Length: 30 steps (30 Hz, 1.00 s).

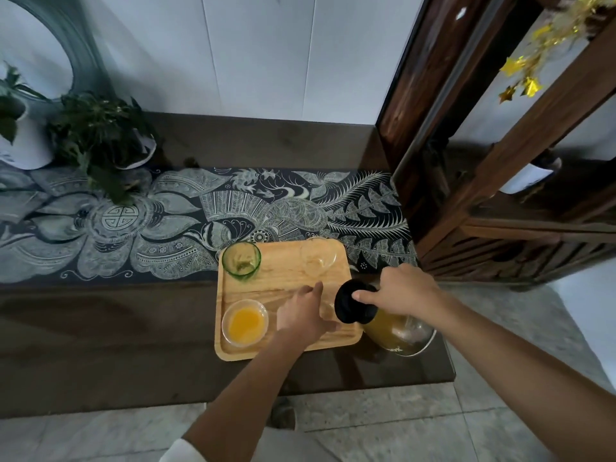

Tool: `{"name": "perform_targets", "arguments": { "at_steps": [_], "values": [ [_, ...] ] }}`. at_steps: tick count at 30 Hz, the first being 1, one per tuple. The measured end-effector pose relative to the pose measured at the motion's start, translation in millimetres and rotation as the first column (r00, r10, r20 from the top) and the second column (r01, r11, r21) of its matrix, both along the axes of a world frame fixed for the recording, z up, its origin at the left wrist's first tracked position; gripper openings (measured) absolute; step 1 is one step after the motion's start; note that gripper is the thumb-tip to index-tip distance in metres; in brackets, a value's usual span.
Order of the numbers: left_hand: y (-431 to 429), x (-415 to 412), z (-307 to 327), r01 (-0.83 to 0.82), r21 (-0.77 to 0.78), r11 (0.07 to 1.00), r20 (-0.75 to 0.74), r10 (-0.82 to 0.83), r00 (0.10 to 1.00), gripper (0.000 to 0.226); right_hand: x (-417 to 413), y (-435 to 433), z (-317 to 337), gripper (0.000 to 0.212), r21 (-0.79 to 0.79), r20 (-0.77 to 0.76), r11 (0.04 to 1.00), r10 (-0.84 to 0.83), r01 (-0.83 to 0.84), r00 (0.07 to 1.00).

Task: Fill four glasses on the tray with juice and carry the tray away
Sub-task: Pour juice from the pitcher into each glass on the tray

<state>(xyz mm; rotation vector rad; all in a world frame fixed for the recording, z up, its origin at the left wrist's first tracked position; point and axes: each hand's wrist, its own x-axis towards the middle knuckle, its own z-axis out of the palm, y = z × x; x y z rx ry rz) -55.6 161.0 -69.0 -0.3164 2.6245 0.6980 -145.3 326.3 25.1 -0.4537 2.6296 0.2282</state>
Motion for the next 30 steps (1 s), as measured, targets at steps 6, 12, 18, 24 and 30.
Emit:
{"name": "perform_targets", "arguments": {
  "at_steps": [6,12,18,24,30],
  "values": [
    [-4,4,-5,-0.026,0.062,0.998,-0.029,0.027,0.999,0.102,-2,-10,0,0.066,0.085,0.018,0.995,0.051,-0.052,0.999],
    [-7,7,-12,-0.061,0.117,0.991,-0.05,0.068,0.996,0.103,-3,-25,5,0.062,0.142,0.017,0.986,0.084,-0.085,0.996],
    [-9,9,-17,-0.094,0.155,0.983,-0.051,0.103,0.993,0.104,-6,-40,6,0.062,0.19,0.026,0.977,0.093,-0.097,0.995],
    [-8,10,-19,-0.111,0.165,0.98,-0.052,0.121,0.991,0.105,-6,-46,5,0.068,0.213,0.032,0.973,0.087,-0.092,0.996],
    [-8,11,-18,-0.123,0.184,0.975,-0.052,0.135,0.99,0.104,-4,-49,8,0.067,0.238,0.045,0.968,0.076,-0.085,0.996]
  ]
}}
